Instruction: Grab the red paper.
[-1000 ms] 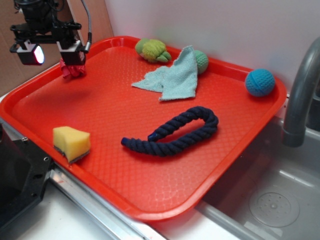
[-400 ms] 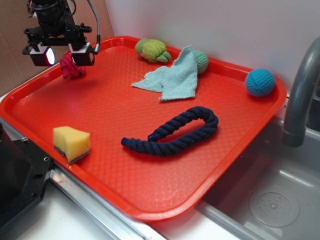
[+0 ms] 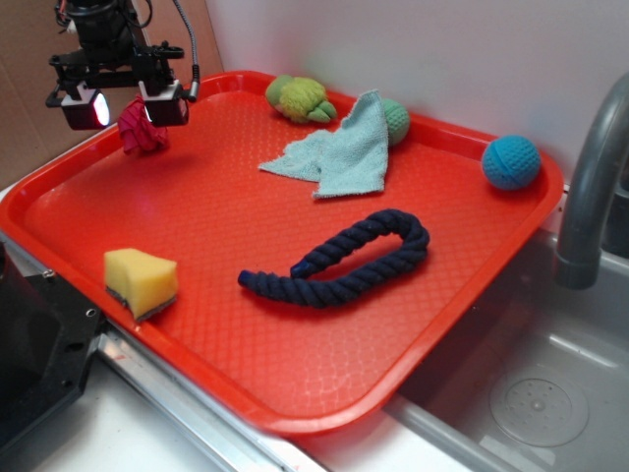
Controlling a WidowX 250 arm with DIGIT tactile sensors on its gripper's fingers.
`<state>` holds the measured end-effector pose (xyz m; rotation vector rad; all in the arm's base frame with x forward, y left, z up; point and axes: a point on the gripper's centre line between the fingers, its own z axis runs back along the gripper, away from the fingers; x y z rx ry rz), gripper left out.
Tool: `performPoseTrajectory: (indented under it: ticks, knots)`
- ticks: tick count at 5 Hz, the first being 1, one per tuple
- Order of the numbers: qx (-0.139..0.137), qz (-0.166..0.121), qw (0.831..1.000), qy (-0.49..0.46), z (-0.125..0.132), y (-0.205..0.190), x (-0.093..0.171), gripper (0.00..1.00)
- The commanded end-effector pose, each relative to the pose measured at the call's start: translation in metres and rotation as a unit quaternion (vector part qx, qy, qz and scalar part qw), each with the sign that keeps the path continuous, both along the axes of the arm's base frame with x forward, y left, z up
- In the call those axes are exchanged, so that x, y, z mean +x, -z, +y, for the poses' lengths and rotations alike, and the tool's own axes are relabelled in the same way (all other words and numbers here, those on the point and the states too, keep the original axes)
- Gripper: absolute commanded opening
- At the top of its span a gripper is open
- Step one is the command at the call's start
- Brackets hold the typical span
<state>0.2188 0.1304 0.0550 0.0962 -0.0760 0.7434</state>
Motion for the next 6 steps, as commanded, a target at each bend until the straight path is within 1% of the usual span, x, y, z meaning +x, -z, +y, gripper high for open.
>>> performPoseTrajectory:
  ticks: [1, 2, 3, 4, 5, 6]
  knots:
    - [0.036, -0.022, 0.999, -0.010, 0.005, -0.008, 0.008, 1.00]
    - [0.062, -0.046, 0.997, -0.011, 0.010, -0.001, 0.020, 1.00]
    - [0.069, -0.041, 0.997, -0.006, 0.016, 0.011, 0.030, 1.00]
    - [0.080, -0.024, 0.997, 0.007, 0.014, 0.023, 0.036, 1.00]
    - [0.090, -0.002, 0.996, 0.022, 0.010, 0.033, 0.041, 0.00]
    - [0.100, 0.006, 0.995, 0.022, 0.007, 0.035, 0.042, 0.00]
